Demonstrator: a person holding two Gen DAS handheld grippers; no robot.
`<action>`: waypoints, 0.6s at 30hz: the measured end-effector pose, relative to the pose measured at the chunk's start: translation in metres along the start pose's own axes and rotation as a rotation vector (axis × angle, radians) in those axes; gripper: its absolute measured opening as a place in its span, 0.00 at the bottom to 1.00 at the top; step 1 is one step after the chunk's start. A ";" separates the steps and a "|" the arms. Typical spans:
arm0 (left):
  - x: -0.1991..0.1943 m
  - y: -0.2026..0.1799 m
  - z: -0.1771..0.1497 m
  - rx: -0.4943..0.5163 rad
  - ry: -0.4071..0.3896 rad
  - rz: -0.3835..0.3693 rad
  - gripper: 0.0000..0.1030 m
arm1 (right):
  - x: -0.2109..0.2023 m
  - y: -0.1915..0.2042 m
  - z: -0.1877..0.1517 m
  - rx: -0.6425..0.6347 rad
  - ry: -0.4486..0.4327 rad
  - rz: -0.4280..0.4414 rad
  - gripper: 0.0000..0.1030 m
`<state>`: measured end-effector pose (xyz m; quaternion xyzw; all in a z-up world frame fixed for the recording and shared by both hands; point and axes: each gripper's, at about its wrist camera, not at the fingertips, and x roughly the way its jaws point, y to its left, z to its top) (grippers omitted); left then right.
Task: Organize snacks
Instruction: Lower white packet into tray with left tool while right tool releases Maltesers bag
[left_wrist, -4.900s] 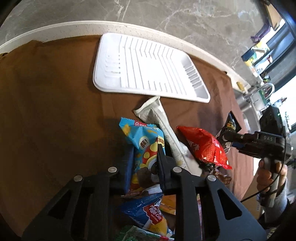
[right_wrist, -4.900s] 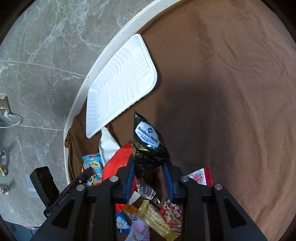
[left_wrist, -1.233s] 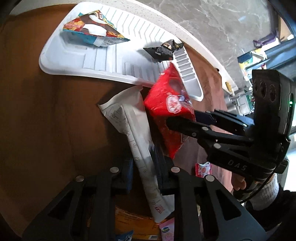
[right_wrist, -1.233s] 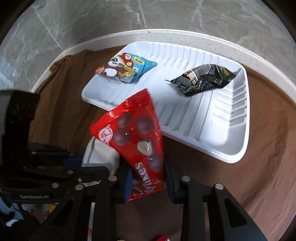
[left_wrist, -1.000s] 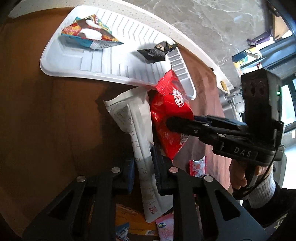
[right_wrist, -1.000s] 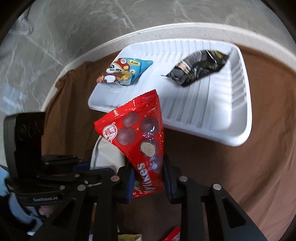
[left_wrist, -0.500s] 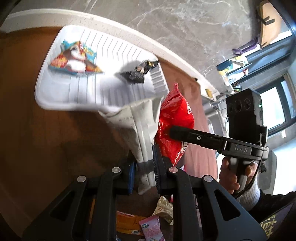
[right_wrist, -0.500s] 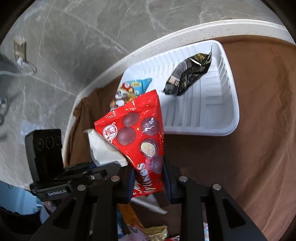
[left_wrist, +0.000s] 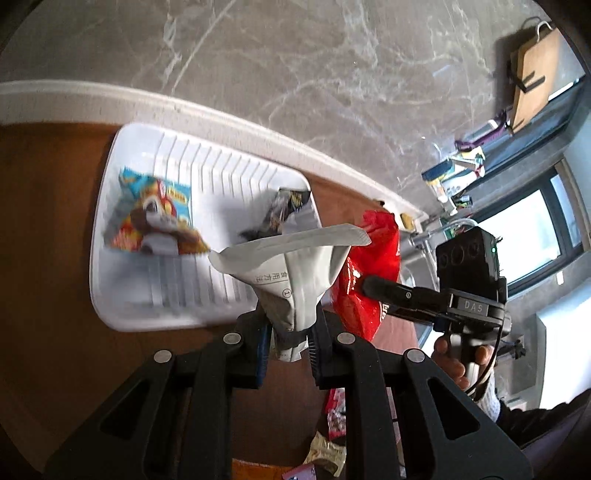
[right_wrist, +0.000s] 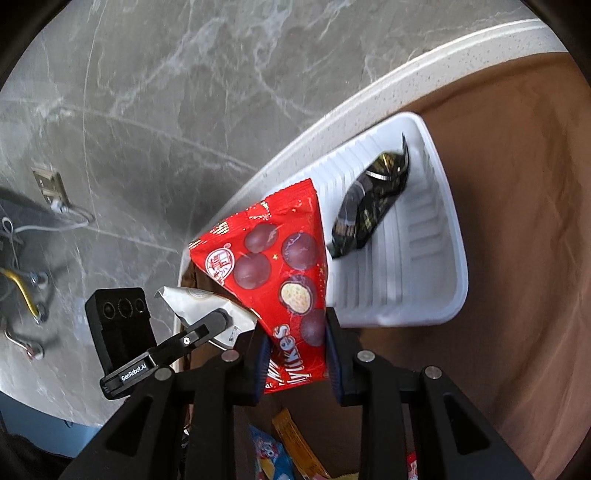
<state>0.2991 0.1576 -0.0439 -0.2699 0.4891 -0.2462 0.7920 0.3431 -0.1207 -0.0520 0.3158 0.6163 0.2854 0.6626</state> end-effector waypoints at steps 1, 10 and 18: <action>0.000 0.001 0.005 -0.001 -0.004 -0.005 0.15 | -0.001 0.000 0.001 0.004 -0.006 0.003 0.28; 0.010 -0.003 0.046 0.015 -0.021 0.005 0.15 | -0.002 -0.008 0.019 0.031 -0.053 -0.009 0.28; 0.044 0.011 0.073 0.021 -0.010 0.110 0.15 | 0.009 -0.038 0.035 0.095 -0.078 -0.084 0.28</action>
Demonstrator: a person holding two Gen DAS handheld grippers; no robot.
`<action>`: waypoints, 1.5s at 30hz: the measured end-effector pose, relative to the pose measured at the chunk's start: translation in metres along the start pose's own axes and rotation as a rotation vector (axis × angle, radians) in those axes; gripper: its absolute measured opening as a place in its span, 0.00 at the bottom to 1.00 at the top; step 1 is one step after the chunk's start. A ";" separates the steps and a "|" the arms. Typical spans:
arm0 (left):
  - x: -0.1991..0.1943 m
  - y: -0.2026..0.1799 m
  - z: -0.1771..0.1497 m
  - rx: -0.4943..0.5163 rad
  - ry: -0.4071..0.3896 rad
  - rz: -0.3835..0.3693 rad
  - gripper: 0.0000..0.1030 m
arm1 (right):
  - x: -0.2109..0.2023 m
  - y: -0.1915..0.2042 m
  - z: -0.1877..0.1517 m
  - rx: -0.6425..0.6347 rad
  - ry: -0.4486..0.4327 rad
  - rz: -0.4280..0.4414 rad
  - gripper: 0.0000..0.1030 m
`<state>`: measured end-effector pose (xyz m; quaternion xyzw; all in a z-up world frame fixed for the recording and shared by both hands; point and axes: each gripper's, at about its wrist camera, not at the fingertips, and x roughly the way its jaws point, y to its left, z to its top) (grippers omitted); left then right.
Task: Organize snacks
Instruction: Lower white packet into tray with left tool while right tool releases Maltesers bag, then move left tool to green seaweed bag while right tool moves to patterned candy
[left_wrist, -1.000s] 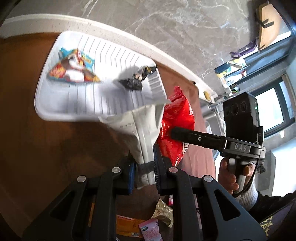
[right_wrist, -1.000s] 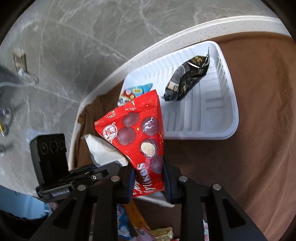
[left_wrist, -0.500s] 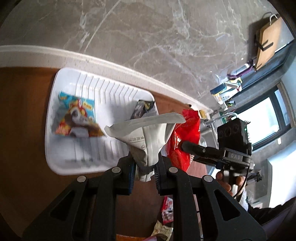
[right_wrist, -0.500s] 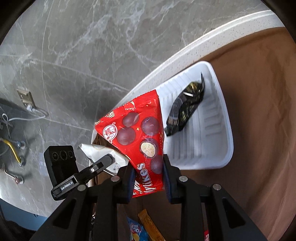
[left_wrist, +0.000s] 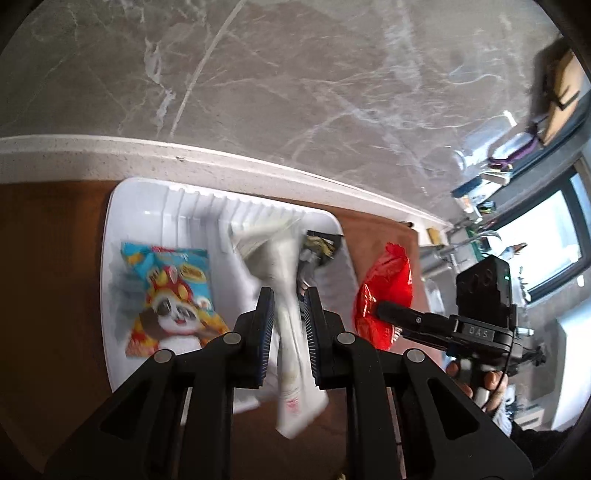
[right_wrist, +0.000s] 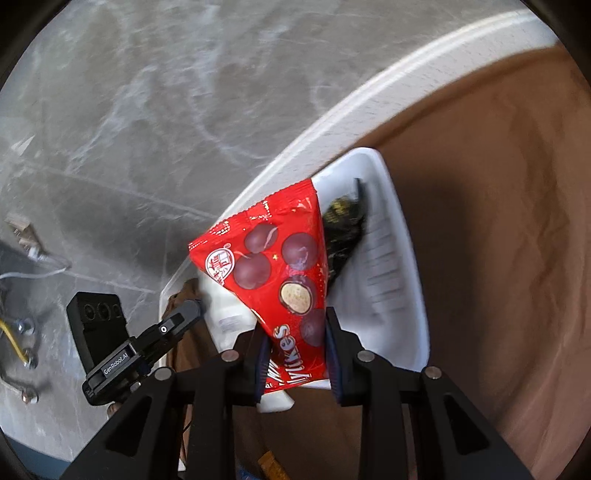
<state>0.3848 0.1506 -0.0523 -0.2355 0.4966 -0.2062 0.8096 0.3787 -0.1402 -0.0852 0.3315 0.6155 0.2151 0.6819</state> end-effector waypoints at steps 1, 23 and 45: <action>0.004 0.002 0.002 -0.002 0.000 0.007 0.15 | 0.002 -0.003 0.002 0.008 0.000 -0.010 0.28; -0.011 -0.023 -0.040 0.192 -0.029 0.222 0.16 | -0.002 0.032 -0.015 -0.235 -0.040 -0.258 0.57; -0.091 -0.035 -0.264 0.167 0.183 0.293 0.16 | -0.045 0.014 -0.183 -0.412 0.105 -0.378 0.57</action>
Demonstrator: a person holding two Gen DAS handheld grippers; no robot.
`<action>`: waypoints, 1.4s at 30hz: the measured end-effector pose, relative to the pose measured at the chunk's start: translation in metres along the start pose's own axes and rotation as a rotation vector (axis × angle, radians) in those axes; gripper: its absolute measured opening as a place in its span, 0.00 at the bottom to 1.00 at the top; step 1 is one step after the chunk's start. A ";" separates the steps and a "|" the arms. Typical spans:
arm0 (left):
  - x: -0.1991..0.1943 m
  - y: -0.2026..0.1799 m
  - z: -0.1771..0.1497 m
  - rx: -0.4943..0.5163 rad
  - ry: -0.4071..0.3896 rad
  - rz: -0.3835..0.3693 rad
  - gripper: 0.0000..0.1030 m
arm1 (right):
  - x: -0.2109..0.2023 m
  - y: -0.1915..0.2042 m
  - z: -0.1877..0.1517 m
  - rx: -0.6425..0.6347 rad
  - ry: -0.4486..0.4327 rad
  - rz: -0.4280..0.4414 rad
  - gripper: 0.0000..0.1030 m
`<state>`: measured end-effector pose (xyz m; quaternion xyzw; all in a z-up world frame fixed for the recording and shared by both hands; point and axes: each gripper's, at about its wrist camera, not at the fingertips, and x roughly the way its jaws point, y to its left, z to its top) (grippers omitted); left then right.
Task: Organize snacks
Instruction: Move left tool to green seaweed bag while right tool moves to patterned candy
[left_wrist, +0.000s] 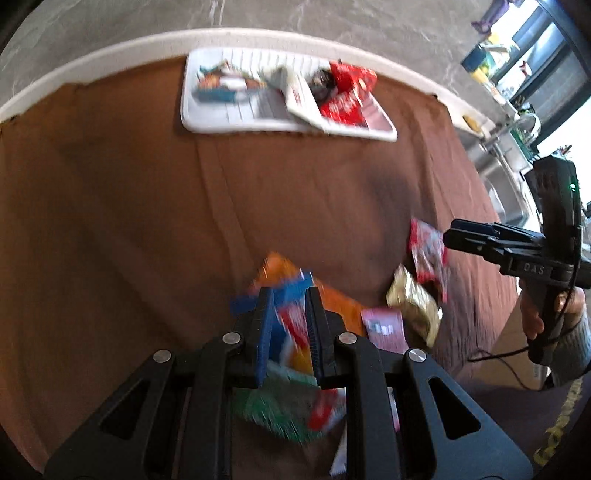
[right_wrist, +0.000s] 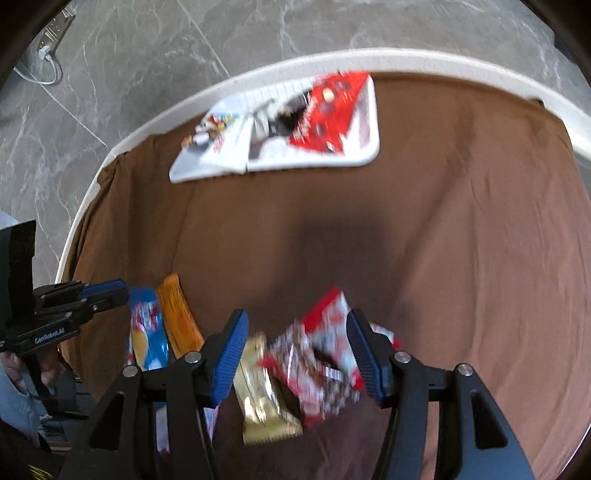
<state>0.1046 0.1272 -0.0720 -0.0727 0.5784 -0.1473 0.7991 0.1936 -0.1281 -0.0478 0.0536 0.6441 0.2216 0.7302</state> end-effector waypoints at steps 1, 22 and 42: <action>0.001 -0.003 -0.007 0.002 0.010 0.000 0.16 | 0.000 -0.001 -0.006 0.005 0.006 0.003 0.57; -0.006 -0.010 -0.105 -0.013 0.094 0.128 0.16 | -0.009 -0.011 -0.059 -0.003 -0.002 -0.072 0.62; -0.014 0.000 -0.110 -0.004 0.048 0.204 0.51 | -0.009 -0.015 -0.062 0.031 -0.019 -0.077 0.65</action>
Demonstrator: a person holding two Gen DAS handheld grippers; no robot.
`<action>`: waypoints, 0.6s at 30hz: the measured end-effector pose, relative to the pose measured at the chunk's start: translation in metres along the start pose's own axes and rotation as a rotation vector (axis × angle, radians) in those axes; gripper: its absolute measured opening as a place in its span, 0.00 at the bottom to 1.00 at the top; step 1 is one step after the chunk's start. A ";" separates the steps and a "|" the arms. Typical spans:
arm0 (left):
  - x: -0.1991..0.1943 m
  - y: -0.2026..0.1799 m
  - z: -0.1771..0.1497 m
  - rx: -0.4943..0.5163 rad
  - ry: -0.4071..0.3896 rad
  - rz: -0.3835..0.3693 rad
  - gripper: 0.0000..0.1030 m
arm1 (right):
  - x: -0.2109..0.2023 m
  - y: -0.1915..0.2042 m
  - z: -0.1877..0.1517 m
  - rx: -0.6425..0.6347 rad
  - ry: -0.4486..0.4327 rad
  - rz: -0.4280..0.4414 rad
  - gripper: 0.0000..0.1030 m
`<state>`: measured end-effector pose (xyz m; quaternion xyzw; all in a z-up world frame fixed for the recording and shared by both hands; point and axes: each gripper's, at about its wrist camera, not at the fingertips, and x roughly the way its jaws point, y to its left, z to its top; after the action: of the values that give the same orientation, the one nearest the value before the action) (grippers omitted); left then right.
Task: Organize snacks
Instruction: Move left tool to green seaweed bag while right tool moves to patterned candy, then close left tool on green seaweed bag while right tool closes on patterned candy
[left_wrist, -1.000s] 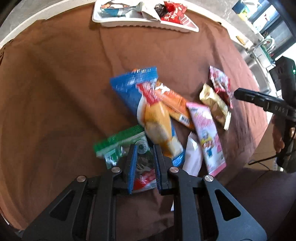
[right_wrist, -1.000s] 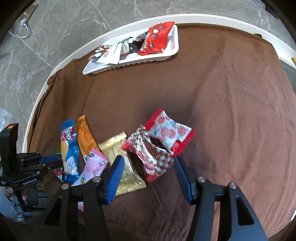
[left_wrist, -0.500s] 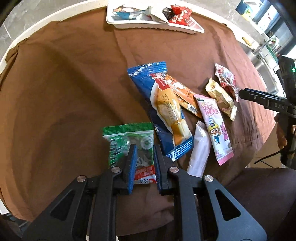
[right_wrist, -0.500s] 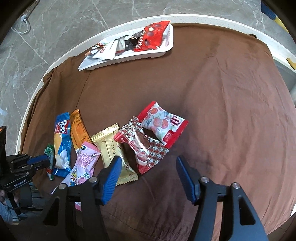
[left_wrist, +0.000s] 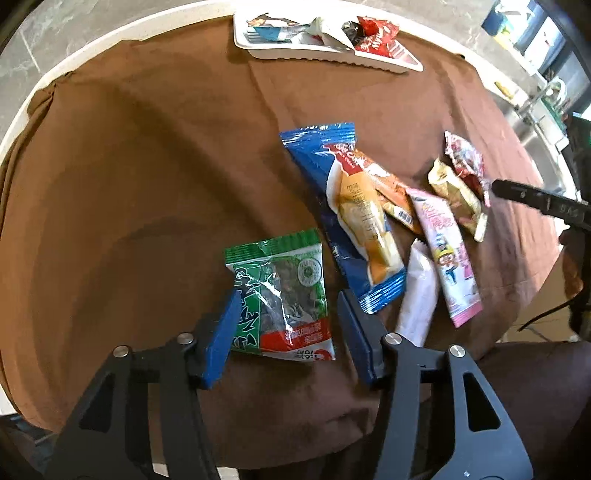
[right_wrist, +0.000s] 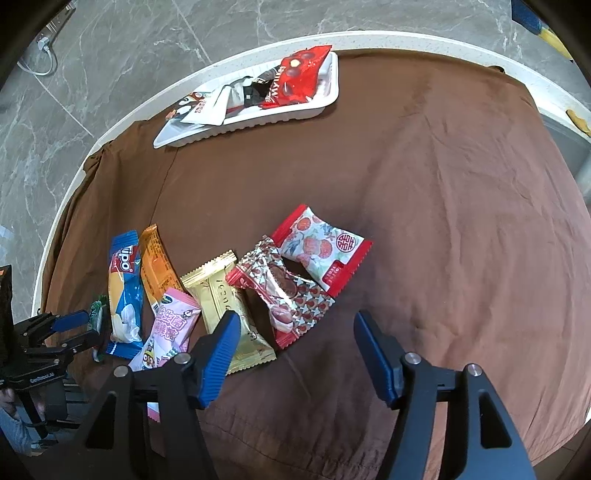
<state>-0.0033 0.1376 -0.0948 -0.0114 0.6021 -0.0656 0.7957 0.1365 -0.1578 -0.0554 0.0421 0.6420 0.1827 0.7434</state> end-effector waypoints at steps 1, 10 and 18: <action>0.001 0.001 0.000 0.003 0.002 0.008 0.51 | 0.000 0.000 0.000 0.001 0.001 -0.001 0.65; 0.016 0.005 -0.004 0.012 0.023 0.052 0.51 | 0.010 0.000 -0.001 0.007 0.012 -0.016 0.65; 0.025 0.009 -0.007 0.004 0.029 0.075 0.51 | 0.022 -0.009 0.006 0.104 0.036 0.020 0.65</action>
<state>-0.0026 0.1442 -0.1213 0.0138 0.6136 -0.0370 0.7886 0.1465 -0.1576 -0.0772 0.0837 0.6636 0.1572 0.7266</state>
